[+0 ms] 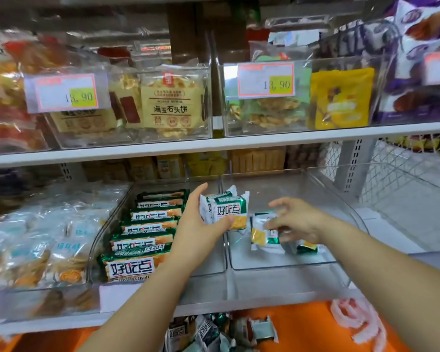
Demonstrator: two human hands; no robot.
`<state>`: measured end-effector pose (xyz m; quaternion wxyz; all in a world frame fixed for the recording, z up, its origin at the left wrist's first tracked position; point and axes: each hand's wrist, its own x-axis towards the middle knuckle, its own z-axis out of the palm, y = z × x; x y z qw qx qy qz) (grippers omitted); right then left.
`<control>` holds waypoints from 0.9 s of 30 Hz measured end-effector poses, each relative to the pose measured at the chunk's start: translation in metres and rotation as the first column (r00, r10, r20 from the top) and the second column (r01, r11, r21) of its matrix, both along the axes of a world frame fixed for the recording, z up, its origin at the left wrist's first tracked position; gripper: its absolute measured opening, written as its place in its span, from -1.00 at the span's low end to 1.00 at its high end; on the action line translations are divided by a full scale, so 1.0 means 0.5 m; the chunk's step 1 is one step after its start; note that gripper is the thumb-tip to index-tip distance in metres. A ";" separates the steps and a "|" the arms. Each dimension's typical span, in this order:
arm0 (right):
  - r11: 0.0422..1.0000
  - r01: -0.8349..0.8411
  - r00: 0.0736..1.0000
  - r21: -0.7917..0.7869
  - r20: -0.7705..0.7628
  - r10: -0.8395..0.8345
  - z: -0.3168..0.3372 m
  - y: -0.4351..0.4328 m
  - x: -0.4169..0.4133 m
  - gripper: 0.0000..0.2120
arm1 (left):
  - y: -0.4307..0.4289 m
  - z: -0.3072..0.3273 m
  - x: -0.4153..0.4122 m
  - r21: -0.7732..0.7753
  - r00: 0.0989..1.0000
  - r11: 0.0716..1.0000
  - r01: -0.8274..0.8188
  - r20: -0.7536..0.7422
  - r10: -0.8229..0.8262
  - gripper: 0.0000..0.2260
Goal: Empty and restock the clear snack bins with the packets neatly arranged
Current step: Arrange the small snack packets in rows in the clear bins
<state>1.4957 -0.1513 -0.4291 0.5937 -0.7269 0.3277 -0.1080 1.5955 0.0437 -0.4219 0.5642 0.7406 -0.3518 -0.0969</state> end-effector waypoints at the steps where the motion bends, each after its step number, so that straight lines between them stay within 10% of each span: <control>1: 0.998 0.029 0.999 -0.049 0.044 -0.027 0.026 -0.003 -0.024 -0.48 | 0.005 0.003 -0.002 0.015 1.000 1.000 -0.002 0.007 0.001 -0.35; 16: 0.844 -0.176 0.928 -0.506 0.201 0.314 0.124 0.018 -0.157 -0.69 | -0.076 0.009 -0.049 0.147 0.980 0.970 0.191 0.019 -0.196 -0.38; 27: 0.930 -0.279 0.918 -0.240 0.219 0.332 0.056 -0.016 -0.129 -0.65 | -0.108 -0.010 -0.048 -0.056 0.897 0.952 0.300 -0.322 -0.302 -0.68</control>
